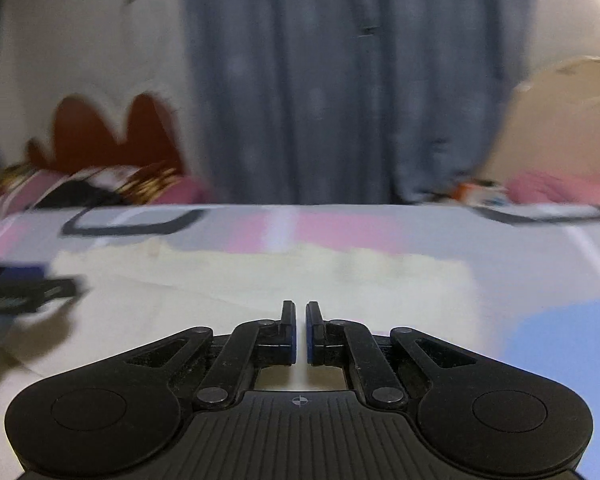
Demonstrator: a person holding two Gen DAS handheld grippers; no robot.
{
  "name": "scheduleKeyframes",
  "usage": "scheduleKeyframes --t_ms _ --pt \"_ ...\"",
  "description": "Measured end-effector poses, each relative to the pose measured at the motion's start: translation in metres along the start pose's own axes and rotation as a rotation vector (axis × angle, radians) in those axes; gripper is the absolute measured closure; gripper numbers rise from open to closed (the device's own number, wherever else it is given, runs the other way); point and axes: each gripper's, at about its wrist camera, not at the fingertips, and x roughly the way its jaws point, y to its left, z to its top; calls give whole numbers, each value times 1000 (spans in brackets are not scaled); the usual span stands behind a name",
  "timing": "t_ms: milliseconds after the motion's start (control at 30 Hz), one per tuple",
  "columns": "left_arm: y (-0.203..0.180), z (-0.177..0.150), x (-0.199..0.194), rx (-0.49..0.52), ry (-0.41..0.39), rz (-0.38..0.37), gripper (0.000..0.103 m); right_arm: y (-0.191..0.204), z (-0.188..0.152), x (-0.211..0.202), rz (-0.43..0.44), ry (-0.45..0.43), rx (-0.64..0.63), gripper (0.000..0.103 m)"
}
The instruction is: Fold small clothes
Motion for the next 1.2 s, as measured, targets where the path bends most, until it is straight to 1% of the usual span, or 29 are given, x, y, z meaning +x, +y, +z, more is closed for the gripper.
scheduleKeyframes --t_ms 33,67,100,133,167,200,233,300,367,433,500,533,567,633,667,700,733,767,800,833,900,967,1033,1067,1100,1133,1167,1200 --pt "7 -3 6 -17 0 -16 23 4 -2 10 0 24 -6 99" --pt "14 -4 6 -47 -5 -40 23 2 -4 22 -25 56 -13 99" --pt "16 -5 4 -44 0 -45 23 -3 -8 27 -35 37 -30 100" --pt "14 -4 -1 -25 2 -28 26 -6 -8 30 -32 35 -37 100" --pt "12 -5 -9 -26 -13 -2 31 -6 -7 30 -33 40 -43 99" --pt "8 -5 -17 -34 -40 12 33 -4 -3 26 -45 37 -44 99" --pt "3 -6 -24 -43 -71 -2 28 -1 -2 21 -38 15 -30 99" --pt "-11 -5 -25 -49 -86 -40 26 5 4 18 19 -23 -6 99" --pt "-30 -6 -16 -5 -67 -70 25 24 5 27 65 -7 -30 99" --pt "-38 -13 -11 41 -62 -43 22 38 1 38 92 40 -65 99" --pt "-24 -16 -13 0 -58 -49 22 37 -4 38 85 33 -97 99" --pt "-15 -19 -18 -11 -56 -26 22 28 -4 36 73 35 -90 99" --pt "-5 -21 -20 -14 -57 -1 21 16 -5 29 33 29 -80 99" --pt "16 -30 -27 -48 -64 -8 21 -18 -14 13 -77 31 -48 99" --pt "21 -31 -31 -63 -71 -13 21 -37 -18 5 -123 29 -11 99" --pt "20 -29 -33 -67 -77 -6 24 -55 -20 -2 -154 32 40 99" --pt "14 -25 -36 -67 -81 5 29 -67 -21 -8 -152 36 84 99" --pt "5 -22 -40 -65 -89 0 29 -70 -18 -12 -154 37 113 99" --pt "-8 -19 -46 -63 -106 -26 28 -66 -15 -17 -161 29 116 99" --pt "-19 -16 -49 -60 -114 -46 28 -58 -13 -23 -137 14 101 99" --pt "-45 -22 -58 -24 -110 -81 26 -34 -15 -34 -64 1 47 99" --pt "-57 -36 -63 16 -89 -73 26 -11 -25 -40 -41 27 -34 99" --pt "-49 -53 -66 39 -60 -27 27 -10 -36 -42 -46 66 -64 99" --pt "-39 -61 -67 40 -57 5 26 -18 -41 -44 -94 75 -65 99" --pt "-27 -65 -70 17 -60 12 26 -30 -43 -47 -141 73 -48 99" --pt "-18 -66 -72 -25 -53 10 26 -44 -43 -51 -166 70 -10 99" --pt "-13 -64 -71 -51 -47 7 26 -54 -41 -53 -169 69 34 99" --pt "-15 -61 -70 -50 -42 11 27 -57 -39 -53 -164 76 61 99"
